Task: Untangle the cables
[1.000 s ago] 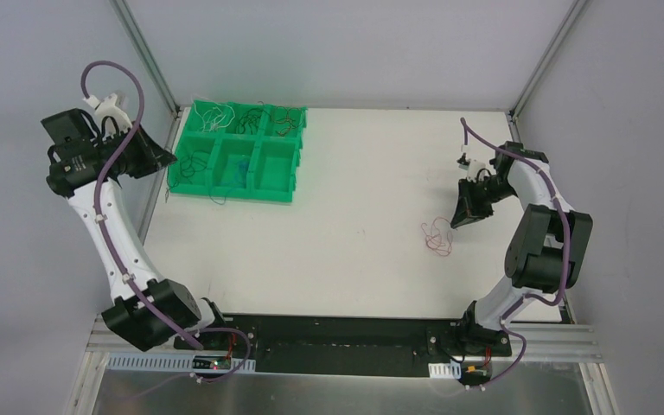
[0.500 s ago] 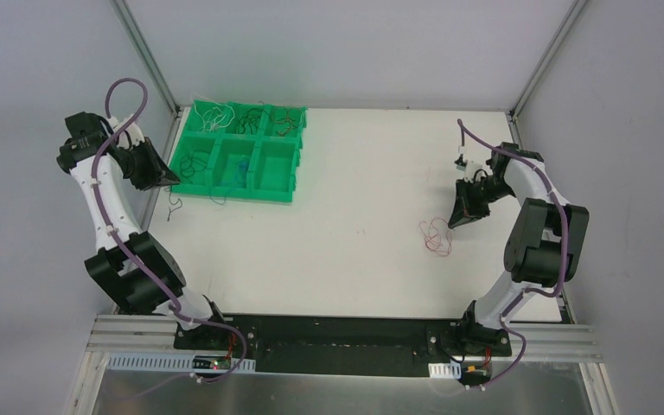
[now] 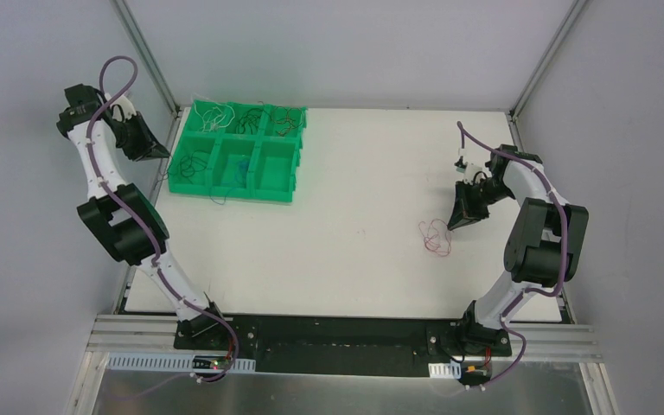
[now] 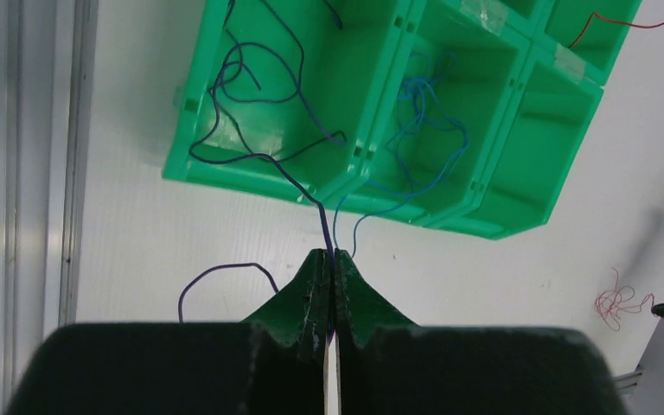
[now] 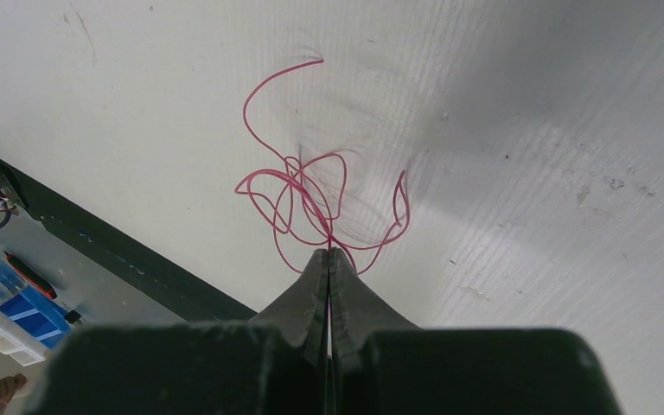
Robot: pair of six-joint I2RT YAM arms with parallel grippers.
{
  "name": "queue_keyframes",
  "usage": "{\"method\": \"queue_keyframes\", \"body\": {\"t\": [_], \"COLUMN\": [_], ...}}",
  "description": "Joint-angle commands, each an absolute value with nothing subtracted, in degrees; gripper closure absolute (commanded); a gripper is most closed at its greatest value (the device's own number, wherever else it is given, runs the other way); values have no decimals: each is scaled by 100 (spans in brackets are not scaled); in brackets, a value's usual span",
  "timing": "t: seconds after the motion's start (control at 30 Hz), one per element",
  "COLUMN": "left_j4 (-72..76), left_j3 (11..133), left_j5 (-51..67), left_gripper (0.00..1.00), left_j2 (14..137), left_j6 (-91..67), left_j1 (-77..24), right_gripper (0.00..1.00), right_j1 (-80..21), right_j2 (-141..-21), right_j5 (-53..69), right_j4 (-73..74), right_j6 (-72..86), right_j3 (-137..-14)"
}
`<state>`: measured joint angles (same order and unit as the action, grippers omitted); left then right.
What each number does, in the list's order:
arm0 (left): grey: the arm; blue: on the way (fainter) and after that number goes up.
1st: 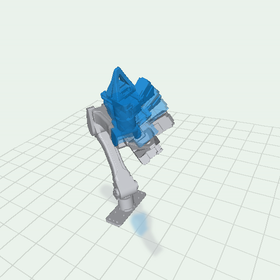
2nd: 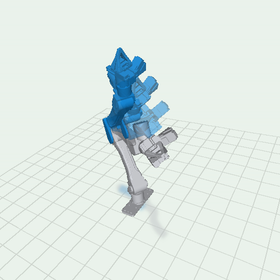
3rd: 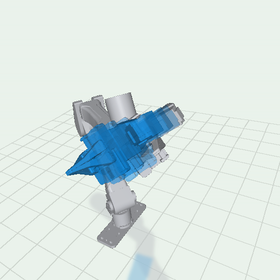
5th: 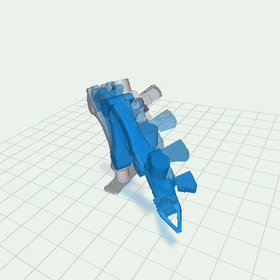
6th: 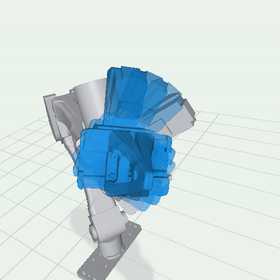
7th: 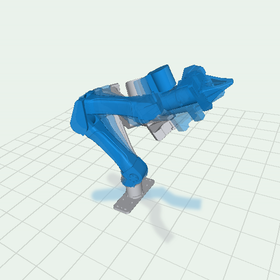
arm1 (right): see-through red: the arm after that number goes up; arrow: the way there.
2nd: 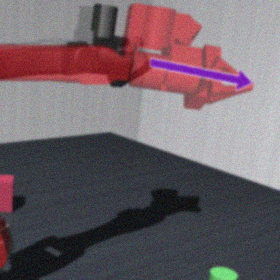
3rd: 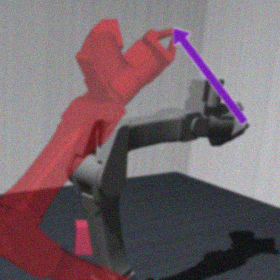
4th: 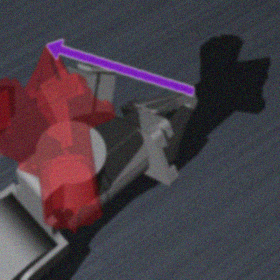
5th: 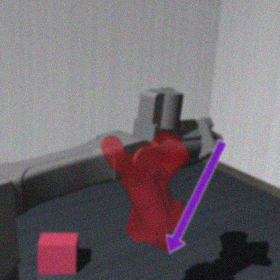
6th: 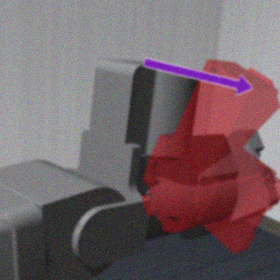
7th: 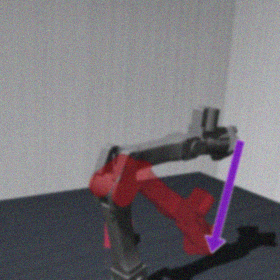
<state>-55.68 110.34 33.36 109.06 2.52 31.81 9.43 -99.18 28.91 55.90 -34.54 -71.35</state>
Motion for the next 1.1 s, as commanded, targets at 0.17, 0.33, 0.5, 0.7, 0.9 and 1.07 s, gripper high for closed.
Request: {"method": "queue_keyframes", "body": {"t": [0.17, 0.33, 0.5, 0.7, 0.9, 1.07], "left_j4": [-5442, -4440, -1596, -1129, -1367, -1724], "left_j3": [12446, 12065, 10277, 9863, 9650, 9627], "left_j5": [3948, 4377, 4610, 5002, 4666, 4479], "left_gripper": [100, 100, 100, 100, 74, 39], "left_j2": [12325, 12407, 11838, 11835, 11346, 10767], "left_j6": [63, 20, -311, -58, 222, 341], "left_j1": [2675, 2437, 2444, 2590, 2783, 2786], "right_gripper": [100, 100, 100, 100, 100, 100], "right_j1": [912, 912, 905, 905, 905, 824], "right_j2": [-9621, -9525, -9478, -9345, -9185, -8959], "right_j5": [2768, 2658, 2596, 2506, 2647, 3143], "right_j4": [5720, 5804, 5883, 5991, 6008, 5780], "right_j6": [-3326, -3387, -3415, -3488, -3515, -3443], "right_j3": [-7210, -7183, -7145, -7137, -7083, -7118]}}
